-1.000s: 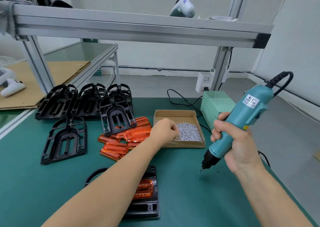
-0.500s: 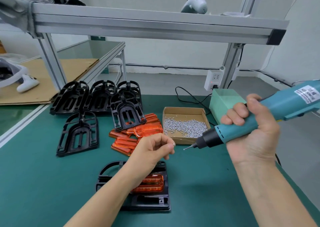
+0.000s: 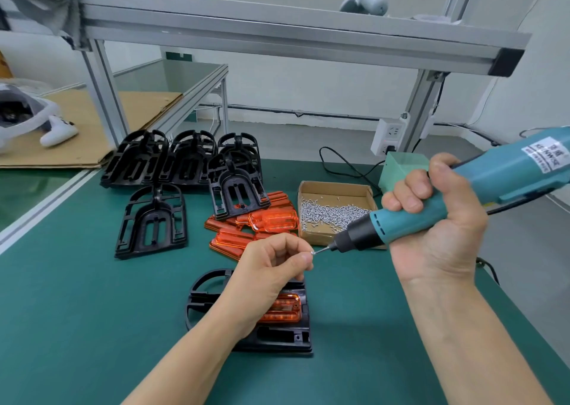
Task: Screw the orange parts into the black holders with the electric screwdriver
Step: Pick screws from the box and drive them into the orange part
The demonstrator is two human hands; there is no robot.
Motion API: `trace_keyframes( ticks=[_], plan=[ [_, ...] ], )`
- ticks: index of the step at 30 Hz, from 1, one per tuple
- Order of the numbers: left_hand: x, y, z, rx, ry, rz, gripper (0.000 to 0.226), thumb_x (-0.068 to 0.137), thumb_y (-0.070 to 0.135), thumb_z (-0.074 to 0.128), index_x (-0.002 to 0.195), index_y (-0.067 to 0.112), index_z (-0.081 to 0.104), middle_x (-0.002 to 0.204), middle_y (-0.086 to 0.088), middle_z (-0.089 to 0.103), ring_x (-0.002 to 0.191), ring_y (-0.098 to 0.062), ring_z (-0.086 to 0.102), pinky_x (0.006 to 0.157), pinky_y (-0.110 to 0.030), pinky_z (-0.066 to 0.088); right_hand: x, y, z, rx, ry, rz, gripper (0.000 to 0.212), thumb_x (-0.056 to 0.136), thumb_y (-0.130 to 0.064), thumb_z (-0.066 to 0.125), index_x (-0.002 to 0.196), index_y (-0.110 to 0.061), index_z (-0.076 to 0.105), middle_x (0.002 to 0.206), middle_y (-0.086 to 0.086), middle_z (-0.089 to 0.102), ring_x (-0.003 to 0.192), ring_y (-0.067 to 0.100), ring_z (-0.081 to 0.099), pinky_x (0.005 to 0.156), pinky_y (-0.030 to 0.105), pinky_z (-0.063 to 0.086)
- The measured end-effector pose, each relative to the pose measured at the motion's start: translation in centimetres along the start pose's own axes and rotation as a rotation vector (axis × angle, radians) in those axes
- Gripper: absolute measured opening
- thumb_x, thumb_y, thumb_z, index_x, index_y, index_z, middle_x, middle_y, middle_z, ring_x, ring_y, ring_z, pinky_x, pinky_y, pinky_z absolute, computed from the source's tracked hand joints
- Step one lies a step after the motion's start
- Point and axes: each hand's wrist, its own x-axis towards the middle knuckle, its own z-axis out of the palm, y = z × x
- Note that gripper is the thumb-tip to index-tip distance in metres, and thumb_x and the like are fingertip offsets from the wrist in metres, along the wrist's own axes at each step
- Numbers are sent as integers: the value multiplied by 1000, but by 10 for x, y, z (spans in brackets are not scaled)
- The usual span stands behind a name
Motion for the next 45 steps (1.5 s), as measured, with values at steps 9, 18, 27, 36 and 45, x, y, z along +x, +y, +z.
trace_keyframes(
  ticks=[9, 18, 27, 36, 45],
  plan=[
    [-4, 1, 0, -8, -4, -11, 13, 88, 3, 61, 81, 13, 67, 69, 5, 63, 62, -5, 54, 66, -16, 47, -4, 1, 3, -11, -13, -3, 12, 79, -14, 51, 73, -24, 49, 54, -9, 39, 43, 5, 36, 47, 19, 36],
    [-7, 1, -1, -23, -1, -22, 15, 88, 2, 61, 80, 12, 68, 70, 2, 64, 63, -8, 53, 67, -18, 47, -5, 4, 2, -14, -29, -4, 14, 79, -12, 50, 70, -24, 51, 54, -8, 38, 42, 6, 35, 48, 20, 36],
    [-7, -2, 2, 141, 26, -11, 19, 89, 3, 60, 77, 16, 68, 68, 4, 60, 65, -10, 51, 67, -23, 47, -11, 11, -3, -37, -45, -35, 19, 79, -10, 48, 70, -25, 55, 53, -8, 38, 42, 7, 35, 47, 20, 36],
    [-13, -6, -9, 172, 99, -75, 17, 86, 9, 67, 90, 25, 72, 85, 1, 71, 78, -12, 63, 77, -20, 52, -9, 22, -4, -23, -46, 42, 20, 77, -9, 49, 69, -25, 57, 52, -7, 39, 41, 7, 36, 46, 20, 37],
    [-39, -12, -36, 845, -41, 94, 19, 86, 34, 59, 103, 35, 67, 105, 29, 60, 112, 12, 43, 106, -25, 22, -14, 41, -14, -188, -157, 170, 18, 76, -4, 52, 75, -22, 55, 54, -4, 40, 42, 10, 36, 46, 21, 37]
  ],
)
